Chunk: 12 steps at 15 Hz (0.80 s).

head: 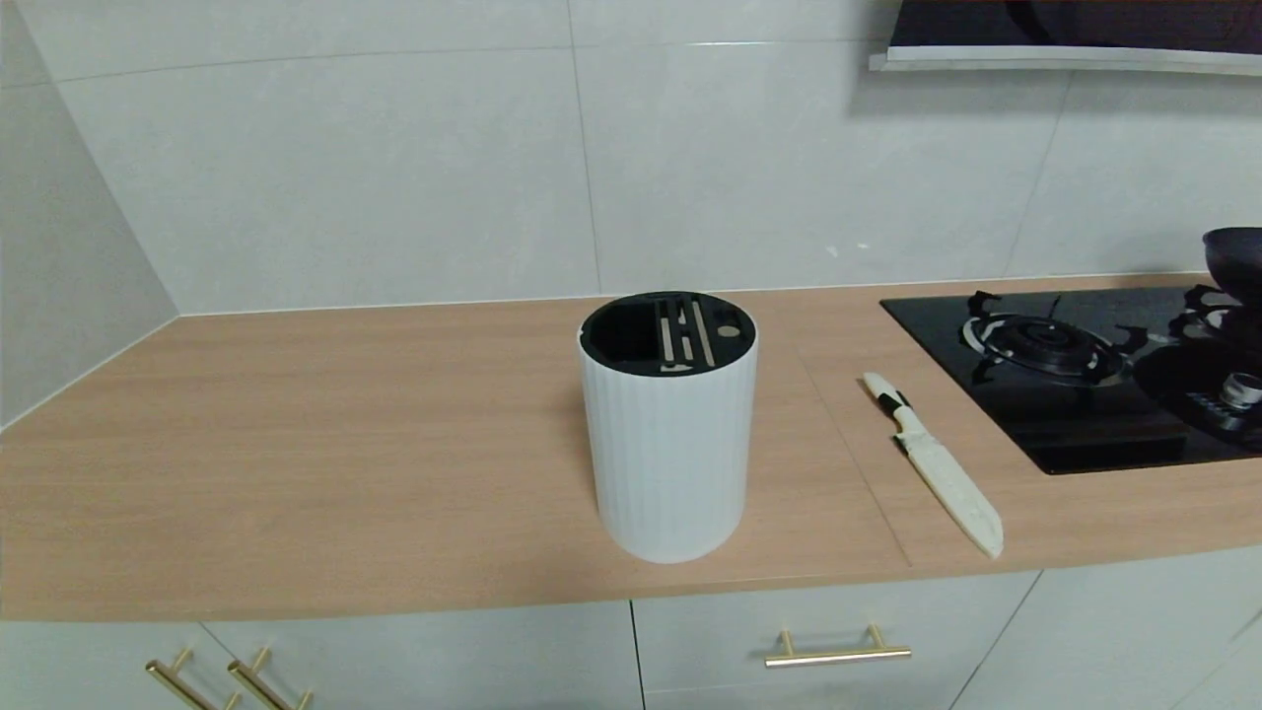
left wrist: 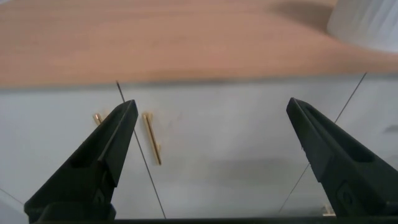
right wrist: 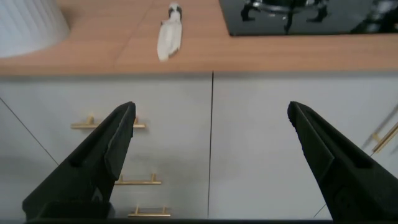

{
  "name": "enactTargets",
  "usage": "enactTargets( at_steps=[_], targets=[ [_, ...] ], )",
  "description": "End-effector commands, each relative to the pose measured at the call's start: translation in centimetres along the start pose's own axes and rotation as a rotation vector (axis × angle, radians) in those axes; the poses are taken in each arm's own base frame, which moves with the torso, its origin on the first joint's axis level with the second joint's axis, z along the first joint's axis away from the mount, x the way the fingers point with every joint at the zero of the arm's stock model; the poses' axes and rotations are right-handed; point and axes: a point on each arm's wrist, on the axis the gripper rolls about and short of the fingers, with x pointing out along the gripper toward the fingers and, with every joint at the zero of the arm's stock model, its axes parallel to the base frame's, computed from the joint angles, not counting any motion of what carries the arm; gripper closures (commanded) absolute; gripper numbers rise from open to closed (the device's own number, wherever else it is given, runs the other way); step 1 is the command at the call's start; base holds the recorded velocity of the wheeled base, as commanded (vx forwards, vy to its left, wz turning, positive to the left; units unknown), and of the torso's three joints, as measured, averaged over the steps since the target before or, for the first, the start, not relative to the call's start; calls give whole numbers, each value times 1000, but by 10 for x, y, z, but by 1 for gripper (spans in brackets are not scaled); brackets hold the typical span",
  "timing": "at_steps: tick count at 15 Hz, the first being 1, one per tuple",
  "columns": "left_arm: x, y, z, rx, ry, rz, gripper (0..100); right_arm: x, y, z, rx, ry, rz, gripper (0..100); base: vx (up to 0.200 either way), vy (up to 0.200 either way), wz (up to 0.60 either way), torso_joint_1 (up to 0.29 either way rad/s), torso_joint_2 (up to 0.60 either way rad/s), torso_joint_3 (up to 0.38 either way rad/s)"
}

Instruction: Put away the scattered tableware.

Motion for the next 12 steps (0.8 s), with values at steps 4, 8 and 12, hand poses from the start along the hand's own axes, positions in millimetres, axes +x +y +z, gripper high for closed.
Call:
enactTargets(
  at_steps=[4,8,12],
  targets=[
    [0,0,0,0,0,0,0,0,0,0,0,2,1,0,0,0,0,244,-532,-292],
    [0,0,0,0,0,0,0,0,0,0,0,1,1,0,0,0,0,270,-576,-309],
    [0,0,0,0,0,0,0,0,0,0,0,1,1,0,0,0,0,268,-574,-300]
  ],
)
